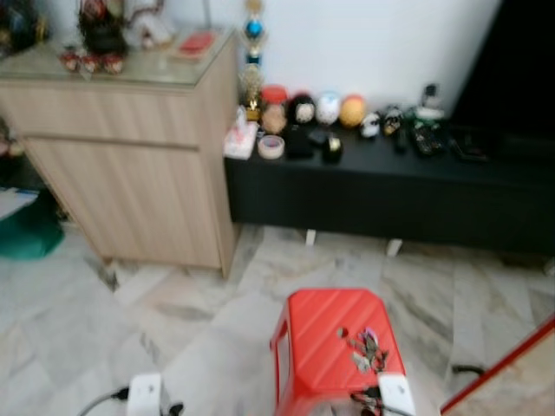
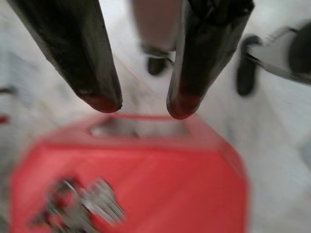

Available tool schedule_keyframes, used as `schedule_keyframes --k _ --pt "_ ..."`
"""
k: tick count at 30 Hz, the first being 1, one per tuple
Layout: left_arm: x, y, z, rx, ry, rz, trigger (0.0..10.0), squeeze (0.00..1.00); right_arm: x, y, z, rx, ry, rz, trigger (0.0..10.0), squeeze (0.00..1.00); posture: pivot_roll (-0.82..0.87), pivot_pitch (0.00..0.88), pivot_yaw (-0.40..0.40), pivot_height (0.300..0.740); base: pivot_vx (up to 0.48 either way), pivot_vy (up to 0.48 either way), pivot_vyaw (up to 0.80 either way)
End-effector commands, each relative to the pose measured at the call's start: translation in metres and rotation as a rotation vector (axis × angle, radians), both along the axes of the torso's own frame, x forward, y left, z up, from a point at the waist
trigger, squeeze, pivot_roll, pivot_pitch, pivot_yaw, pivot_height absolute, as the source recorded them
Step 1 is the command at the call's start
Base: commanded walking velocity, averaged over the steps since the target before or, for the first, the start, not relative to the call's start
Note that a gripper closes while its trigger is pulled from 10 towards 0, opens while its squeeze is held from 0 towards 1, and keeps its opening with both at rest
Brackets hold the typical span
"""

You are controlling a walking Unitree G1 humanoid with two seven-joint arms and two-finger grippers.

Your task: Hang keys on a hook

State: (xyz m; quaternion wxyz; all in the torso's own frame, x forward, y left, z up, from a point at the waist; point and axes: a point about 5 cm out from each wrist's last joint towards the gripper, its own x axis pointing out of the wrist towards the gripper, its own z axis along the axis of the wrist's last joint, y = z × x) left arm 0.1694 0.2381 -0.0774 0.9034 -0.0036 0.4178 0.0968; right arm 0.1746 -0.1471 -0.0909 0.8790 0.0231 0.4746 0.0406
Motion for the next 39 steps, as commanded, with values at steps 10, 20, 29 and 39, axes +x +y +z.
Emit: schedule_keyframes --k 10,20,29,39 --pt "0.0014 -0.0083 -0.0013 -0.031 -0.011 -0.002 10.0 0.00 -0.0083 -0.0145 -0.0031 -0.025 0.022 -0.043 10.0 0.00 0.07 0.000 -0.069 0.740 0.000 0.000 0.00" --pt "0.0003 -0.0081 -0.0017 -0.033 -0.008 0.003 10.0 0.00 -0.0077 -0.0153 -0.0028 -0.026 0.020 -0.044 10.0 0.00 0.06 0.002 -0.070 0.740 0.000 0.000 0.00" --pt "-0.0014 -0.0074 -0.0025 -0.032 -0.002 0.008 10.0 0.00 -0.0080 -0.0149 -0.0030 -0.025 0.022 -0.042 10.0 0.00 0.06 0.001 -0.069 0.740 0.000 0.000 0.00" --pt "-0.0019 -0.0060 -0.0023 -0.033 -0.002 0.010 10.0 0.00 -0.0086 -0.0141 -0.0033 -0.025 0.023 -0.038 10.0 0.00 0.06 0.000 -0.064 0.740 0.174 0.000 0.00"
